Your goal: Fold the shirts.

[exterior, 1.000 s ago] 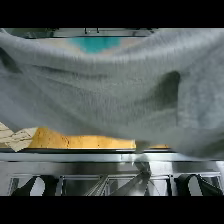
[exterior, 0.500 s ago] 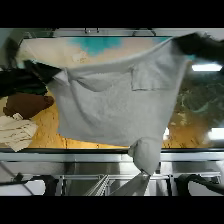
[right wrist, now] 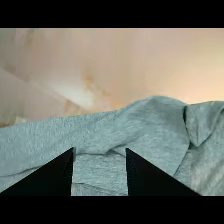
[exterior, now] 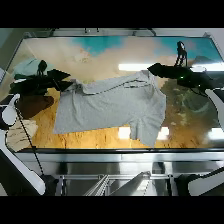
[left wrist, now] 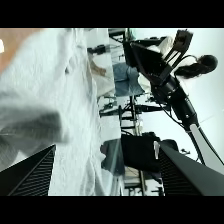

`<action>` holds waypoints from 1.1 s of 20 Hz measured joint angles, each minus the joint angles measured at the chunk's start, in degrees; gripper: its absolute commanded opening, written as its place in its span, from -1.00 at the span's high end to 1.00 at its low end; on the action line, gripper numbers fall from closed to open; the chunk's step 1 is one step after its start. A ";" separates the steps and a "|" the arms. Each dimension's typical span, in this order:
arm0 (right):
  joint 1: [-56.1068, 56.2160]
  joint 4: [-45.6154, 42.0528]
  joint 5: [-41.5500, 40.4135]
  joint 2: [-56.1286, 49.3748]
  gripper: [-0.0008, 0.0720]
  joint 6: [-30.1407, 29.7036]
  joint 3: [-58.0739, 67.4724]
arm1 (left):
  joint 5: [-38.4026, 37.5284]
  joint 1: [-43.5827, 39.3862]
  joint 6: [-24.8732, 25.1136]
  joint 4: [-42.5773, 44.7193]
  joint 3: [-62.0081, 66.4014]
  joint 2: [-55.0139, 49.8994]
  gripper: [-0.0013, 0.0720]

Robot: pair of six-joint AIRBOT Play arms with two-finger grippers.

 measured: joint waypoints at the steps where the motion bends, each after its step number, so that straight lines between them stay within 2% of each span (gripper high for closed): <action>1: -1.09 -1.51 0.76 0.79 -0.02 1.38 0.28 | -0.94 1.49 -1.46 0.04 2.73 -0.28 -1.00; 4: -6.08 -10.08 8.41 5.14 -0.01 8.63 0.66 | -5.40 7.54 -7.37 3.17 9.79 1.20 -0.95; 6: -9.62 -15.10 14.84 8.28 0.17 12.83 -0.63 | -8.44 11.82 -11.15 8.28 11.37 4.33 -0.95; 7: -11.34 -17.16 18.32 10.19 0.16 14.73 -2.38 | -8.98 13.94 -12.37 11.47 10.27 6.69 -0.95; 8: -12.72 -18.84 21.22 12.17 0.14 16.41 -4.87 | -9.46 15.87 -12.96 14.62 8.07 9.22 -0.95; 10: -15.15 -22.51 24.96 16.74 -0.23 20.39 -12.13 | -9.92 19.23 -13.14 19.82 0.15 14.97 -0.95; 13: -17.35 -26.93 26.25 21.81 -0.24 25.79 -25.38 | -8.70 22.82 -10.51 23.93 -15.32 22.80 -0.95; 18: -18.38 -28.11 22.53 21.75 -0.24 27.74 -38.45 | -4.00 25.27 -7.13 27.80 -33.75 30.97 -0.95; 22: -17.90 -20.70 22.62 17.44 -0.21 22.49 -40.94 | -0.76 25.64 -6.19 30.40 -43.30 35.74 -0.95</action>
